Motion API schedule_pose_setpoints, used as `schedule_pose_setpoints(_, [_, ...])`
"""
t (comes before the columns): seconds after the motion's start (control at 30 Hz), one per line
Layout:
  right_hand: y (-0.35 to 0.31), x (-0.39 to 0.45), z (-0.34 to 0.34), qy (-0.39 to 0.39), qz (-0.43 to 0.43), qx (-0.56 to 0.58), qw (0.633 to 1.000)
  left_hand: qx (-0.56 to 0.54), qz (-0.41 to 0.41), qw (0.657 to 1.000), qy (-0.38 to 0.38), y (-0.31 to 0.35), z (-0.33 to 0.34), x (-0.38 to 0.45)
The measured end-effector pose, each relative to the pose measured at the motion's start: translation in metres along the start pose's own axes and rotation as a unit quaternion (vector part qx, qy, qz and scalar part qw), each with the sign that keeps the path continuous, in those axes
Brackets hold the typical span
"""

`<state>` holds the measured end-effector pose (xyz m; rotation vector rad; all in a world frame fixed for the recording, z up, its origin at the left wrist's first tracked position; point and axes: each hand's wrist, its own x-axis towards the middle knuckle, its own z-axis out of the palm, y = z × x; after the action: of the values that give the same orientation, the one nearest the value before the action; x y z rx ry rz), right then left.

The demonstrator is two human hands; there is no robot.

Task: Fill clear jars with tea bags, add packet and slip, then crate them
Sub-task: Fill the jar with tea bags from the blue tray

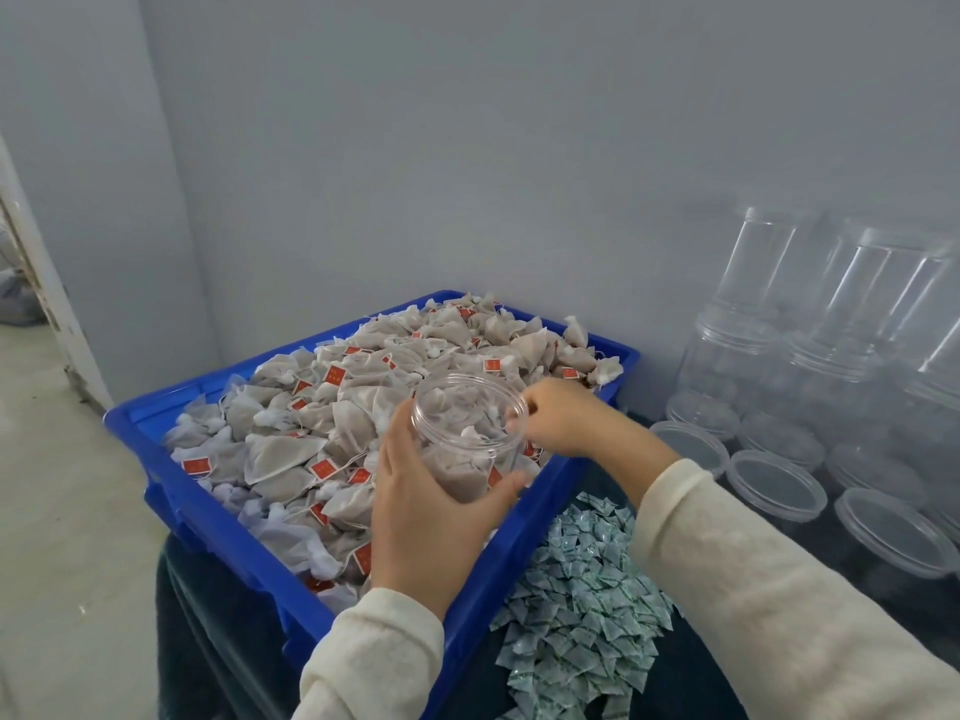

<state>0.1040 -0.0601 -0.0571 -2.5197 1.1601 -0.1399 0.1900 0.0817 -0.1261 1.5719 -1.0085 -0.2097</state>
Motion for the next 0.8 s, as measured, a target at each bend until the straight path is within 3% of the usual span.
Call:
schedule_pose_setpoints(0.1, [0.003, 0.015, 0.021, -0.075, 0.054, -0.109, 0.99, -0.001, 0.007, 1.0, 0.02, -0.002, 0.001, 0.0])
schedule_pose_setpoints(0.27, [-0.002, 0.029, 0.043, -0.186, 0.08, -0.272, 0.941, 0.0, 0.005, 1.0, 0.021, -0.004, 0.001, 0.001])
schedule_pose_setpoints(0.6, [-0.007, 0.025, 0.037, -0.25, -0.019, -0.209, 0.945, 0.018, 0.009, 1.0, 0.016, -0.001, 0.002, 0.001])
schedule_pose_setpoints(0.8, [-0.009, 0.022, 0.038, -0.22, -0.069, -0.263, 0.937, 0.02, 0.016, 1.0, 0.01, -0.001, 0.002, 0.0])
